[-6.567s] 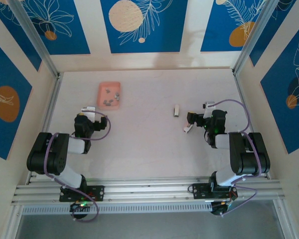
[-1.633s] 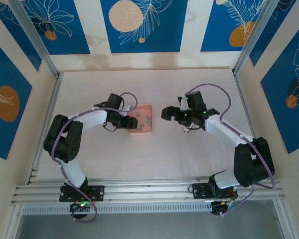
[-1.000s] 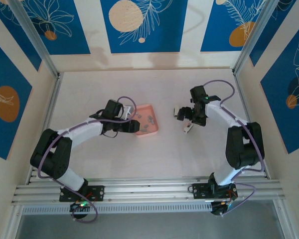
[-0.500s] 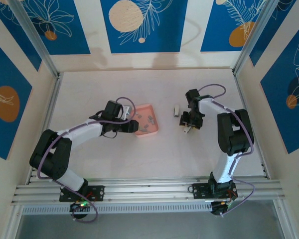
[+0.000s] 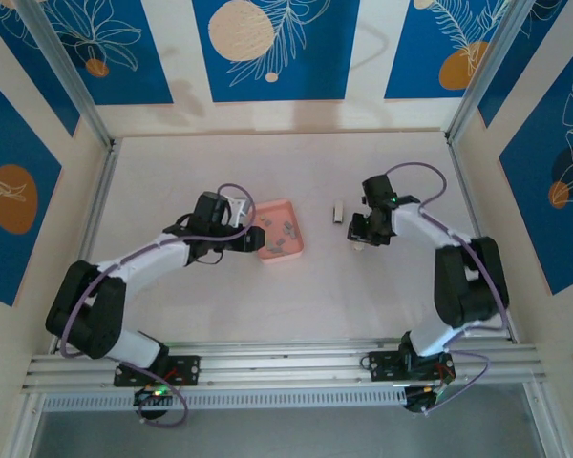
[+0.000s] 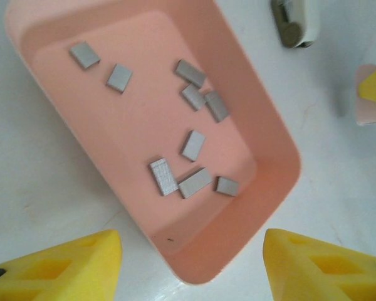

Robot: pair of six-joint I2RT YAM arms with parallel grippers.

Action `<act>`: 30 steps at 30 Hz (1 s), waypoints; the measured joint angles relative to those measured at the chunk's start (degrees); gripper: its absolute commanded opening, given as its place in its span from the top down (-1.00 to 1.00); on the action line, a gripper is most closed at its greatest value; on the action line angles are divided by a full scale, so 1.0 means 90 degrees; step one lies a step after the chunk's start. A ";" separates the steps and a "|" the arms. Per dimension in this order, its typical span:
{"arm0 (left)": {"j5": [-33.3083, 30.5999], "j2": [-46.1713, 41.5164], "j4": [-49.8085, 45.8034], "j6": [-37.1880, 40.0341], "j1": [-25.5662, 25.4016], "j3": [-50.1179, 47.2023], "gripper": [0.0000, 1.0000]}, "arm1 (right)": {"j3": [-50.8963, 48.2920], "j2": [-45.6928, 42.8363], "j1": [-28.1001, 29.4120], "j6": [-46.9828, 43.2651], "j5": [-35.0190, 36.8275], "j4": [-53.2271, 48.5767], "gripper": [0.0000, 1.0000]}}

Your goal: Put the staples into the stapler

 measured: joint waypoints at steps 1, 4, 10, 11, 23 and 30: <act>0.0078 -0.0100 0.0121 -0.0012 -0.0005 -0.0095 -0.19 | -0.0180 -0.0274 0.0032 0.0041 -0.0138 0.0233 0.38; 0.0253 -0.0461 0.0634 -0.0017 -0.0109 -0.0449 -0.15 | -0.0991 -0.1253 0.0197 0.0415 -0.0746 0.1348 0.38; 0.0160 -0.1200 0.2057 -0.0109 -0.0862 -0.1253 -0.10 | -0.2501 -0.2268 0.0998 0.1756 -0.1435 0.3769 0.38; 0.0126 -0.1302 0.2361 -0.0109 -0.0998 -0.1421 -0.09 | -0.2647 -0.2307 0.1205 0.1970 -0.1443 0.4107 0.39; -0.0073 -0.1455 0.4330 0.0551 -0.1972 -0.2290 -0.14 | -0.2987 -0.2863 0.2620 0.2895 -0.0925 0.5632 0.37; -0.0505 -0.1321 0.5059 0.0731 -0.2305 -0.2365 -0.17 | -0.2987 -0.2939 0.2999 0.2990 -0.0695 0.5690 0.37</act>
